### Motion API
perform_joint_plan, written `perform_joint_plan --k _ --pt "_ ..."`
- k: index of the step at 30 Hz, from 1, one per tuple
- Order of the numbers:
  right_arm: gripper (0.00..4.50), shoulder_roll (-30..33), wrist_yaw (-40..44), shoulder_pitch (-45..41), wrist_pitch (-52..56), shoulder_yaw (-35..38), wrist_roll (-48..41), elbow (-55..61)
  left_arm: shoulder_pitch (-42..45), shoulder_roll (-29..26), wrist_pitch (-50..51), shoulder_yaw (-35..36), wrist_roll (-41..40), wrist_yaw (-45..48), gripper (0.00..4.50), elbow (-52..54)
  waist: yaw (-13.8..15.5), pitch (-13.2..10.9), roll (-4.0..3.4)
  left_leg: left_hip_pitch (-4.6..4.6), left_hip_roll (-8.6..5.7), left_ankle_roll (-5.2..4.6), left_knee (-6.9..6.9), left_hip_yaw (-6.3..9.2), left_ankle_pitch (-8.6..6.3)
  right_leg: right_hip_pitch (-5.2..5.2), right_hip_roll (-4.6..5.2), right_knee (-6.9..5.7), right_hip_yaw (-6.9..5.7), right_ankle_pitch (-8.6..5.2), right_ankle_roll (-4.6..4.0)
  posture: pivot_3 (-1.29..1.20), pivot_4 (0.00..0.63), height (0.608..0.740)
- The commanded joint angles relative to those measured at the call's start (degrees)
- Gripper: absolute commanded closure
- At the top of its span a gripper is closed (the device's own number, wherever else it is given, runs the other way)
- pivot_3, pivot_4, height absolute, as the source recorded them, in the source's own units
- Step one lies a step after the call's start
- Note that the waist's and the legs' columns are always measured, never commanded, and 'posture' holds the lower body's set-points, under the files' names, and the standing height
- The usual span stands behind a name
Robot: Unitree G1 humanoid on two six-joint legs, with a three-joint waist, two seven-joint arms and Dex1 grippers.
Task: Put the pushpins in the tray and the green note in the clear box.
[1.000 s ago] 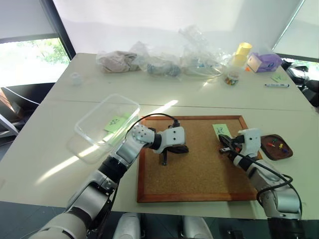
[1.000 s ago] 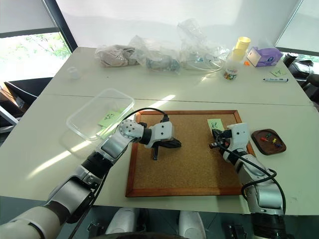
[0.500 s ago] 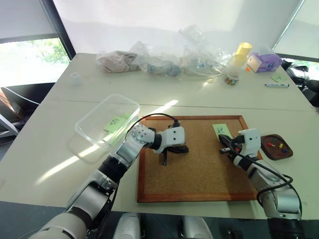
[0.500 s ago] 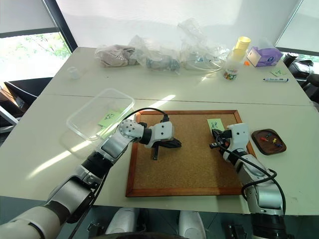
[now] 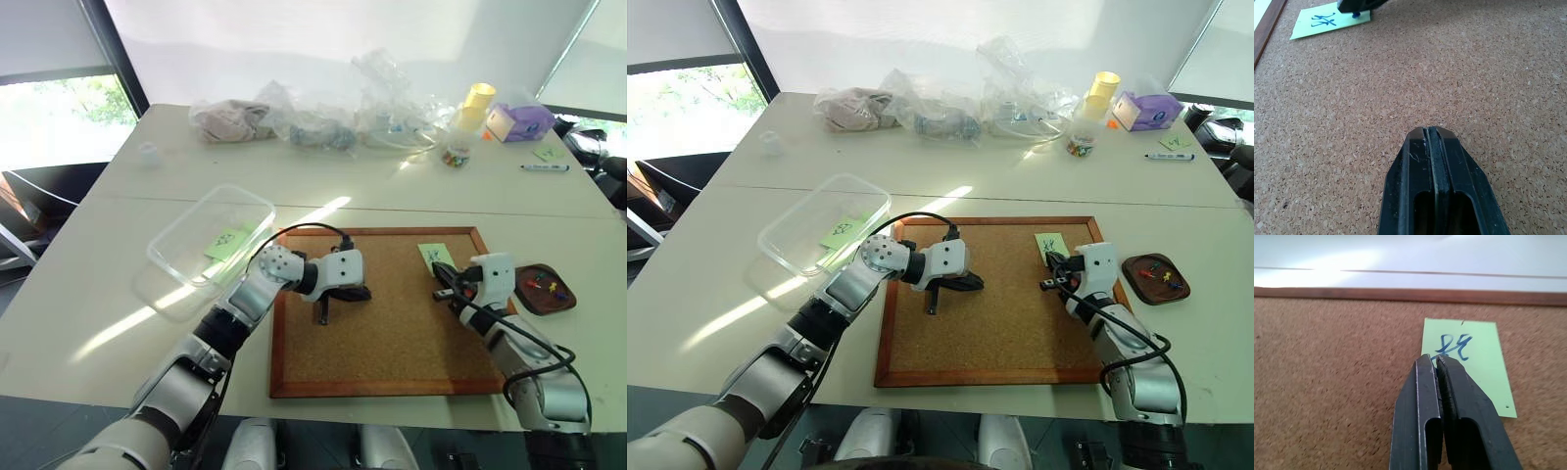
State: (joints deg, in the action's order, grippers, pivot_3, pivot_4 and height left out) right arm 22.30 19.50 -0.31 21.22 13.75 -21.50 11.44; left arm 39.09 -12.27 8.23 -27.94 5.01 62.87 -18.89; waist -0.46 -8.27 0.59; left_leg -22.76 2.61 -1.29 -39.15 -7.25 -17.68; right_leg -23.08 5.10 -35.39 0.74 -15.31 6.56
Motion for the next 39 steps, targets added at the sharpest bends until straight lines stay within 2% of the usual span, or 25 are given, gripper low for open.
perform_joint_plan --k 1,8,11,14,18,22,24,25,28,30,39 --pt "4.43 0.3 -0.9 -1.2 -2.4 3.0 -0.2 3.2 -1.5 -0.6 1.4 -3.4 2.3 1.1 4.50 -2.0 0.0 0.0 0.01 0.00 0.00 0.00 0.00 0.00 0.00 0.00 0.00 0.00 0.00 0.00 0.00 0.00 0.150 0.740" --pt "4.43 0.0 -0.8 -1.1 -2.4 2.9 -0.2 3.5 -1.2 -0.1 1.7 -2.2 1.2 0.8 4.50 -2.0 -0.1 0.0 0.01 0.02 0.01 0.00 0.00 0.00 0.00 0.01 -0.01 -0.01 -0.01 0.00 0.00 0.00 0.150 0.740" --pt "4.43 -0.1 -0.9 -0.8 -2.1 2.8 -0.2 4.3 1.8 2.5 6.4 4.8 -5.4 -0.3 4.50 -2.0 0.0 0.0 0.01 0.02 0.01 0.00 0.00 0.00 0.00 0.01 -0.01 -0.02 -0.01 0.00 0.00 0.00 0.150 0.740" --pt "4.43 0.1 -1.0 -0.2 -1.7 3.3 -0.6 5.6 6.4 5.2 15.7 13.5 -14.7 -0.6 4.50 -1.4 -0.1 -0.1 0.02 -0.25 0.00 -0.01 -0.08 0.02 0.01 -0.22 -0.02 -0.06 -0.01 0.01 0.03 0.00 0.150 0.740" --pt "4.50 0.2 -1.5 0.7 -0.9 3.9 -1.1 8.3 11.2 7.4 25.4 20.6 -23.7 -0.8 3.22 -0.4 -0.2 -0.1 0.01 -0.61 -0.14 -0.01 -0.12 0.04 0.03 -0.59 -0.10 -0.11 -0.02 0.19 0.34 0.00 0.150 0.740" --pt "4.50 0.4 -2.7 1.0 0.3 4.6 -1.2 12.3 16.9 10.9 35.3 27.8 -31.3 -5.8 1.13 -3.5 -0.1 -0.1 0.01 -0.61 -0.15 0.00 -0.08 0.06 0.03 -0.59 -0.15 -0.09 -0.04 0.18 0.43 0.00 0.150 0.740" --pt "4.50 0.6 -3.2 0.9 0.9 4.6 -1.0 14.1 20.0 12.6 40.3 30.7 -33.2 -10.4 0.27 -7.6 -0.1 -0.1 0.04 -0.62 -0.17 0.00 -0.08 0.08 0.03 -0.58 -0.15 -0.08 -0.05 0.18 0.44 0.00 0.150 0.740" --pt "4.50 0.6 -3.6 0.8 1.3 4.6 -0.9 15.2 22.2 13.7 43.1 33.0 -34.1 -14.0 0.05 -11.7 -0.1 -0.1 0.05 -0.62 -0.22 0.01 -0.10 0.10 0.04 -0.57 -0.15 -0.08 -0.05 0.18 0.44 0.00 0.150 0.740" --pt "4.50 0.7 -4.7 0.2 2.6 4.3 -0.8 18.7 28.9 16.9 49.3 41.7 -38.0 -24.7 0.05 -25.6 -0.2 -0.1 0.10 -0.60 -0.28 0.01 -0.10 0.17 0.04 -0.52 -0.15 -0.02 -0.05 0.21 0.50 0.00 0.150 0.740" --pt "4.50 0.8 -5.5 -0.6 3.5 3.9 -0.5 21.0 32.2 18.3 50.2 45.4 -39.5 -28.7 0.05 -32.4 -0.2 -0.1 0.11 -0.61 -0.32 0.01 -0.10 0.29 0.04 -0.52 -0.15 -0.02 -0.08 0.22 0.52 0.00 0.150 0.740" --pt "4.50 0.4 -7.5 -2.2 6.4 2.7 -0.2 25.5 36.6 22.5 44.9 49.6 -39.8 -33.5 0.05 -42.9 -0.1 -0.2 0.11 -0.69 -0.34 0.27 0.01 0.59 0.19 -0.51 -0.16 -0.03 -0.41 0.21 0.57 0.00 0.150 0.740"
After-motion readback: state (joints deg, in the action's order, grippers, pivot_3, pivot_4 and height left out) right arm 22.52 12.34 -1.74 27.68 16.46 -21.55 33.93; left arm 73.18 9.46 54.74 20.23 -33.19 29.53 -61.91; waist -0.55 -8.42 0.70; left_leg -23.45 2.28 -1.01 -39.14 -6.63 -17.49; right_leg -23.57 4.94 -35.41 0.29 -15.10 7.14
